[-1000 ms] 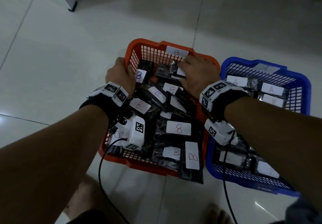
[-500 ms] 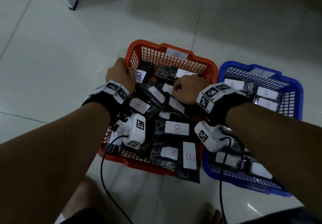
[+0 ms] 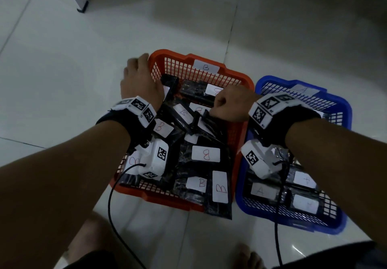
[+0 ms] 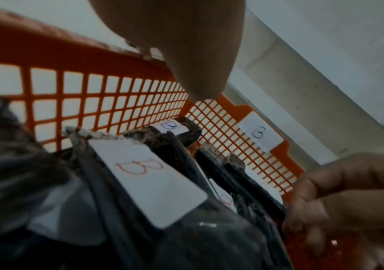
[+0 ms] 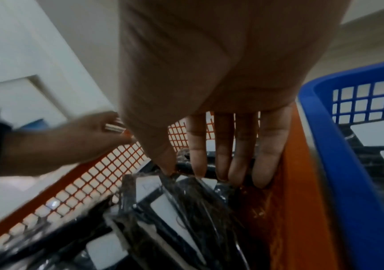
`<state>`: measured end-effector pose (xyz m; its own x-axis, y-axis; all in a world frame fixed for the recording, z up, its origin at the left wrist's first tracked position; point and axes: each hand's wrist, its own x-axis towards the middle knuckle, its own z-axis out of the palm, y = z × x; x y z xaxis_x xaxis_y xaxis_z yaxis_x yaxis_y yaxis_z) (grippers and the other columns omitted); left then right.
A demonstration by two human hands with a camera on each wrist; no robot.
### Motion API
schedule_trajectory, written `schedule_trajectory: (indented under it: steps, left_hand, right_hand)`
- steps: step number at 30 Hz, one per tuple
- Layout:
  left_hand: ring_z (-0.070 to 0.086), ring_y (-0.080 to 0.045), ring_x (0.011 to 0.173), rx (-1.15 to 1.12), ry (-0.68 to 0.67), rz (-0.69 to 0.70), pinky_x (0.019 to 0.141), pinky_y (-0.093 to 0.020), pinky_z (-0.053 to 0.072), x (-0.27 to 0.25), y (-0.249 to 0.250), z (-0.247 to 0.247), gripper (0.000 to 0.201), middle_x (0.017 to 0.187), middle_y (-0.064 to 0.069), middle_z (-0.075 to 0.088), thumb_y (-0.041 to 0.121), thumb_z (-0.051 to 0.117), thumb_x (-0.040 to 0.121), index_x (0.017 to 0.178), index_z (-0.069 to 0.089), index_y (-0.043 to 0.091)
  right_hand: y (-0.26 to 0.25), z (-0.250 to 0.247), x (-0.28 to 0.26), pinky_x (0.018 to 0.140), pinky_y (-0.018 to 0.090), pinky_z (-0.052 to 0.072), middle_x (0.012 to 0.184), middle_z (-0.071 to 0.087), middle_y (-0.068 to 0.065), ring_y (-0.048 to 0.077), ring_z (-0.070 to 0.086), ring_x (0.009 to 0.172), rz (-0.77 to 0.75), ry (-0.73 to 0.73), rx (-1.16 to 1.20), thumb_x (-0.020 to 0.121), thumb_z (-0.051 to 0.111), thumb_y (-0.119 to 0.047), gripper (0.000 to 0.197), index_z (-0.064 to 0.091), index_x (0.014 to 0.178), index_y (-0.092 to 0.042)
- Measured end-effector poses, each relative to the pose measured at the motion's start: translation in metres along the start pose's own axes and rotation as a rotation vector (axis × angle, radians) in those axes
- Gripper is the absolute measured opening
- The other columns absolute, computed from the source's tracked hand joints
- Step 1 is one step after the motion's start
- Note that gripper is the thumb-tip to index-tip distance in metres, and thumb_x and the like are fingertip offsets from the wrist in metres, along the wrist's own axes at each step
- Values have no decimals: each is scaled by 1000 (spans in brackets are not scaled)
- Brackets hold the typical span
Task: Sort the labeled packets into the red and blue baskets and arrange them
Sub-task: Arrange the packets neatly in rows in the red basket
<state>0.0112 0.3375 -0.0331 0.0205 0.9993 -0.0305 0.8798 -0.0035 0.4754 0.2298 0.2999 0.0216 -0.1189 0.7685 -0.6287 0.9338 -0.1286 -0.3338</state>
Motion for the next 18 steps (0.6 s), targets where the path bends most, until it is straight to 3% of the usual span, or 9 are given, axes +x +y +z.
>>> schedule_trajectory:
  steps: [2, 3, 5, 7, 9, 11, 14, 18]
  left_hand:
    - [51, -30, 111, 53, 122, 194, 89, -42, 45, 3, 12, -4, 44, 123, -13, 53, 23, 60, 84, 126, 51, 14]
    - [54, -27, 104, 30, 115, 290, 85, -38, 46, 6, 19, -4, 34, 116, -11, 59, 23, 59, 85, 117, 59, 15]
    - [60, -16, 87, -41, -91, 384, 76, -28, 48, 10, 31, 0, 16, 99, -3, 68, 22, 61, 87, 101, 68, 18]
    - [64, -13, 83, -23, -379, 368, 75, -24, 50, 11, 36, 8, 12, 93, 1, 71, 22, 64, 87, 98, 70, 19]
    - [66, -17, 89, 84, -547, 360, 80, -27, 52, 9, 37, 17, 15, 98, 0, 71, 24, 66, 87, 100, 71, 18]
    - [66, -22, 91, 168, -576, 367, 83, -32, 54, 7, 39, 22, 18, 103, -3, 71, 27, 65, 88, 103, 72, 19]
    - [65, -27, 91, 232, -577, 360, 82, -38, 56, 5, 43, 23, 21, 104, -8, 69, 28, 64, 88, 104, 71, 17]
    - [62, -30, 72, 348, -545, 336, 68, -36, 56, 4, 47, 26, 26, 83, -12, 66, 34, 65, 86, 89, 67, 8]
  right_hand:
    - [1, 4, -3, 72, 27, 50, 96, 68, -2, 16, 62, 90, 6, -48, -44, 87, 65, -44, 28, 70, 99, -19]
    - [2, 6, -3, 73, 26, 49, 101, 65, -6, 14, 61, 92, 2, -67, -60, 85, 66, -46, 30, 67, 105, -23]
    - [4, 9, -4, 80, 27, 50, 109, 61, -9, 14, 58, 98, -30, -101, -86, 81, 69, -46, 41, 61, 118, -30]
    - [7, 13, -4, 86, 31, 52, 117, 62, -4, 18, 59, 102, -67, -109, -124, 78, 73, -43, 54, 54, 128, -31]
    - [11, 21, -2, 85, 31, 53, 122, 62, 2, 22, 60, 105, -131, -96, -184, 79, 74, -39, 64, 47, 136, -26]
    - [15, 28, -2, 81, 31, 52, 122, 61, 7, 25, 60, 105, -173, -69, -217, 80, 74, -33, 67, 44, 139, -23]
    - [18, 34, -1, 78, 32, 51, 116, 61, 9, 26, 61, 102, -199, -10, -154, 80, 73, -25, 56, 49, 130, -21]
    - [22, 19, -8, 87, 37, 53, 116, 63, 6, 22, 61, 102, -152, 131, 147, 87, 64, -19, 44, 53, 129, -20]
